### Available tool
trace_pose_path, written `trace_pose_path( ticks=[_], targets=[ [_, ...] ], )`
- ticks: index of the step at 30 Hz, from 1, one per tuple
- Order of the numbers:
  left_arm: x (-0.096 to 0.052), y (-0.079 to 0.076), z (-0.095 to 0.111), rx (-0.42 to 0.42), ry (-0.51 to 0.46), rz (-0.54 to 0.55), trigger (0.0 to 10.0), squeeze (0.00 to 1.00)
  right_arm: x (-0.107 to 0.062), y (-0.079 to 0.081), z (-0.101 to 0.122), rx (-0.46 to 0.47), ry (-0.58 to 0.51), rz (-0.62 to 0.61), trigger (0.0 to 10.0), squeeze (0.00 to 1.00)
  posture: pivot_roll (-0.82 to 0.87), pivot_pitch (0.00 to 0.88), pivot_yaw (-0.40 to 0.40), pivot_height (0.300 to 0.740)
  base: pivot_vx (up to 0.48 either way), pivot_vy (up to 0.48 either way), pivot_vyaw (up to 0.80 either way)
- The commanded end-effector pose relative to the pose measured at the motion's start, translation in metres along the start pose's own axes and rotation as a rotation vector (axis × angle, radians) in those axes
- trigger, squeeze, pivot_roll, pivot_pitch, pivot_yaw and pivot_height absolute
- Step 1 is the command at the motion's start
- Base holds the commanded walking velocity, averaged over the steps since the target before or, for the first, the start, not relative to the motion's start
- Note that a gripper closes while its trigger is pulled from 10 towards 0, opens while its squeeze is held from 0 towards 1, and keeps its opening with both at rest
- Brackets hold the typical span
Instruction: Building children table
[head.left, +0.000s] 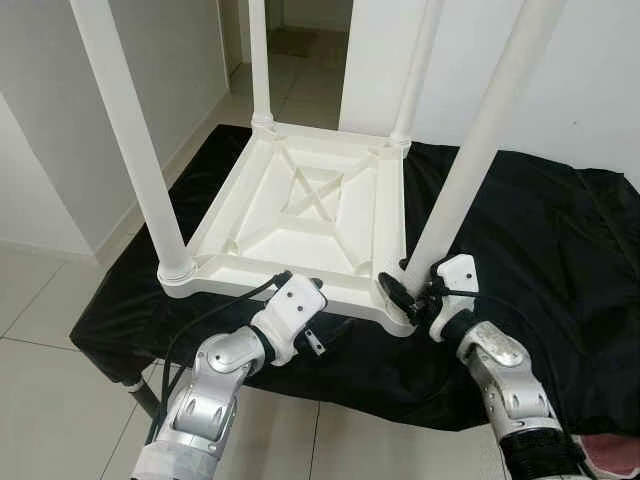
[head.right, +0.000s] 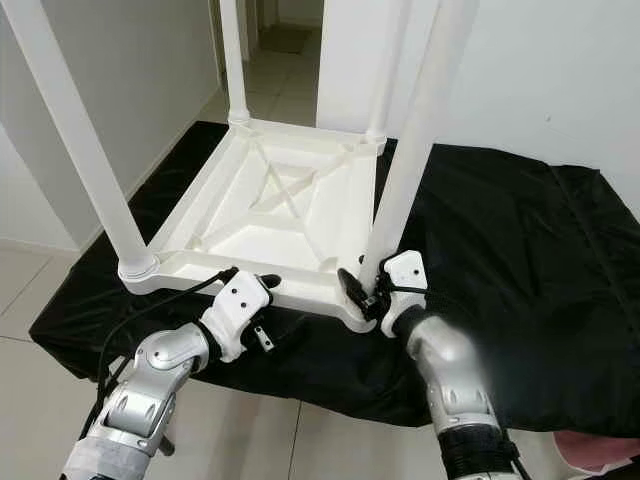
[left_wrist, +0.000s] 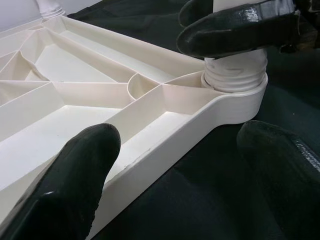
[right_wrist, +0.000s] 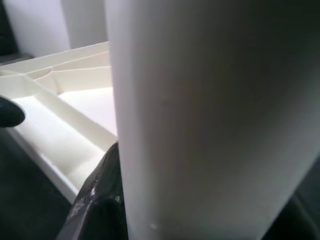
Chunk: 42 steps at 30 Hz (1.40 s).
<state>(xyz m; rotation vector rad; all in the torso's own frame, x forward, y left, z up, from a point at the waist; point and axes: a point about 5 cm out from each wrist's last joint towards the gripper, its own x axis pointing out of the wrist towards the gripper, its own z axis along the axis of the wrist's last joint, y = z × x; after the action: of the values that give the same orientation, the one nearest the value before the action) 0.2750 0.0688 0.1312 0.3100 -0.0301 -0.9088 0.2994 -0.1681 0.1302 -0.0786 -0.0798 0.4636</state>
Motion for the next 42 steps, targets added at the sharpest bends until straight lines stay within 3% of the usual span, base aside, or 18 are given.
trace_pose_path(
  ticks=[1, 8, 14, 21, 27, 28, 38, 40, 41, 42],
  targets=[
    [-0.001, 0.006, -0.005, 0.001, 0.020, 0.127, 10.0, 0.00, -0.004, -0.005, 0.004, 0.009, -0.010, -0.155, 10.0, 0.00, 0.00, 0.000, -0.007, 0.740, 0.000, 0.000, 0.00],
    [-0.002, 0.006, -0.006, 0.000, 0.025, 0.126, 10.0, 0.00, -0.013, 0.000, 0.000, 0.021, 0.029, -0.390, 10.0, 0.00, -0.01, 0.000, -0.002, 0.740, 0.000, 0.000, 0.00],
    [-0.001, 0.005, -0.005, -0.005, 0.022, 0.126, 10.0, 0.00, -0.014, 0.020, -0.011, 0.057, 0.073, -0.525, 10.0, 0.00, 0.00, 0.000, -0.006, 0.740, 0.000, 0.000, 0.00],
    [-0.001, 0.006, -0.005, -0.006, 0.025, 0.133, 10.0, 0.00, -0.004, 0.050, -0.013, 0.106, 0.088, -0.521, 10.0, 0.00, 0.01, 0.000, -0.007, 0.740, 0.000, 0.000, 0.00],
    [-0.001, 0.006, -0.005, 0.000, 0.024, 0.132, 10.0, 0.00, -0.004, 0.044, -0.009, 0.116, 0.074, -0.523, 10.0, 0.00, 0.00, 0.000, -0.007, 0.740, 0.000, 0.000, 0.00],
    [-0.001, 0.006, -0.005, 0.000, 0.024, 0.132, 10.0, 0.00, -0.004, 0.042, -0.007, 0.128, 0.055, -0.500, 10.0, 1.00, 0.00, 0.000, -0.007, 0.740, 0.000, 0.000, 0.00],
    [-0.001, 0.005, -0.005, -0.004, 0.022, 0.129, 10.0, 0.00, -0.009, 0.028, 0.003, 0.117, -0.009, -0.399, 10.0, 1.00, 0.00, 0.000, -0.007, 0.740, 0.000, 0.000, 0.00],
    [-0.001, 0.005, -0.005, -0.005, 0.022, 0.128, 10.0, 0.00, -0.013, 0.020, 0.002, 0.108, 0.002, -0.259, 10.0, 1.00, -0.01, 0.000, -0.005, 0.740, 0.000, 0.000, 0.00],
    [-0.001, 0.005, -0.005, -0.005, 0.022, 0.128, 10.0, 0.00, -0.013, 0.020, 0.002, 0.108, 0.002, -0.259, 10.0, 1.00, -0.01, 0.000, -0.005, 0.740, 0.000, 0.000, 0.00],
    [-0.001, 0.005, -0.005, -0.004, 0.022, 0.127, 10.0, 0.00, -0.015, 0.018, 0.000, 0.108, 0.008, -0.202, 10.0, 0.00, -0.01, 0.000, -0.005, 0.740, 0.000, 0.000, 0.00]
  ],
)
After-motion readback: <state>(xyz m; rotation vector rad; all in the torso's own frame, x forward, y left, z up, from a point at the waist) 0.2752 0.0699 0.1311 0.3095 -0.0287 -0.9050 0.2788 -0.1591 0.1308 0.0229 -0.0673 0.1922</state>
